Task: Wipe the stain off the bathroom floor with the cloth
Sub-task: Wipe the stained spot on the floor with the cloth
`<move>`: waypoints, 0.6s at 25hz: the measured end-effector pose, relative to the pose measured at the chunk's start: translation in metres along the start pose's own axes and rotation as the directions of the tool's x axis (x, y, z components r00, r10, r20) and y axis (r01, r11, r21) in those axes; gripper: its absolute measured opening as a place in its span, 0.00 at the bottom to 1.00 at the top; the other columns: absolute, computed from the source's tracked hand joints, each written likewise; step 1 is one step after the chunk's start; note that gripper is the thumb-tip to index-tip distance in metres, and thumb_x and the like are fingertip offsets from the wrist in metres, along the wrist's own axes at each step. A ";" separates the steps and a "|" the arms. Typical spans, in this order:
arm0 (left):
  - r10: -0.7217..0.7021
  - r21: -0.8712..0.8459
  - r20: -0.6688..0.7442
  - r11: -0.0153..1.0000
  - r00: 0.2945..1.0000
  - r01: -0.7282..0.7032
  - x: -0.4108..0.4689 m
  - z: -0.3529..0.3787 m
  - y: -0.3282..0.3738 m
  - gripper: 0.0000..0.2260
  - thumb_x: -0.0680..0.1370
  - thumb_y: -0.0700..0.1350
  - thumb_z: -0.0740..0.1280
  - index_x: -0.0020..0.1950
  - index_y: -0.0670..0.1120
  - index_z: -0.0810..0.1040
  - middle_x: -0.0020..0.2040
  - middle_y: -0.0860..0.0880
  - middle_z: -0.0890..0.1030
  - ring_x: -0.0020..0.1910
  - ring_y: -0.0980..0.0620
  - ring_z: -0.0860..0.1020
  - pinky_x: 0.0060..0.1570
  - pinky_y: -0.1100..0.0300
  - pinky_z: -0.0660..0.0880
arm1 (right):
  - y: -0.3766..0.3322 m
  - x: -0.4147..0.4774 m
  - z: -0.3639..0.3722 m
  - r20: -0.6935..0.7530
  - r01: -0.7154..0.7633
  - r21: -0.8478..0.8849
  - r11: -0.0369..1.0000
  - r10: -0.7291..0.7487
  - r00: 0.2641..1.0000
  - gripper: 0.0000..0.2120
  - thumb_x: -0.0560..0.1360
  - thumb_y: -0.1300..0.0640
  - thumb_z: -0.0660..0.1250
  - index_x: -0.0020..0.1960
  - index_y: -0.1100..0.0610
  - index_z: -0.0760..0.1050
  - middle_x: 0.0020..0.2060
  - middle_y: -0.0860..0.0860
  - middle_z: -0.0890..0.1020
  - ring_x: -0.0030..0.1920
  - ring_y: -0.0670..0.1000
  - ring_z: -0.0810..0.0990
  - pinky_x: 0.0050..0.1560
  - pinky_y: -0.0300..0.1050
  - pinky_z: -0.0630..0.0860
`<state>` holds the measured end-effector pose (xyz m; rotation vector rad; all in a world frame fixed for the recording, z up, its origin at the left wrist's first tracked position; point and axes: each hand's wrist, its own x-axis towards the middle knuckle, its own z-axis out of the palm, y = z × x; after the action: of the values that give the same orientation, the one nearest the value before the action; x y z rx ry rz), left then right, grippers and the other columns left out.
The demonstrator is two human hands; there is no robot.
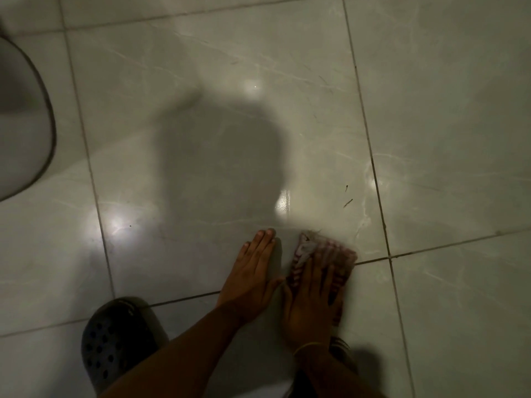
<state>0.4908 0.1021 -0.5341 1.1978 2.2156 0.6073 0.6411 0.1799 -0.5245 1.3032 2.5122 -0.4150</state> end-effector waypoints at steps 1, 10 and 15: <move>-0.003 -0.002 0.003 1.000 1.000 0.003 0.000 -0.001 0.000 0.34 0.86 0.61 0.55 0.85 0.40 0.58 0.87 0.45 0.54 0.86 0.48 0.50 0.84 0.52 0.46 | -0.003 0.011 -0.003 0.003 -0.001 0.007 1.000 0.001 1.000 0.38 0.82 0.40 0.55 0.86 0.58 0.54 0.85 0.57 0.61 0.84 0.63 0.59 0.76 0.74 0.60; -0.004 0.000 0.017 1.000 1.000 0.004 0.000 -0.002 0.000 0.34 0.86 0.61 0.56 0.85 0.42 0.56 0.87 0.47 0.53 0.87 0.49 0.48 0.84 0.54 0.44 | 0.010 0.209 -0.077 -0.045 0.102 -0.046 0.994 -0.104 0.994 0.36 0.86 0.39 0.48 0.88 0.55 0.48 0.87 0.55 0.53 0.87 0.63 0.51 0.83 0.71 0.49; 0.011 0.000 0.012 1.000 1.000 -0.011 0.001 -0.004 -0.001 0.33 0.86 0.60 0.55 0.85 0.41 0.58 0.87 0.46 0.54 0.86 0.48 0.50 0.84 0.51 0.47 | 0.067 0.128 -0.061 0.045 0.149 -0.114 0.982 -0.145 0.988 0.35 0.86 0.36 0.44 0.87 0.54 0.51 0.86 0.58 0.59 0.86 0.61 0.55 0.82 0.70 0.57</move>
<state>0.4871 0.1017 -0.5317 1.2111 2.2008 0.6027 0.6185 0.3351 -0.5240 1.0613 2.5689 -0.3135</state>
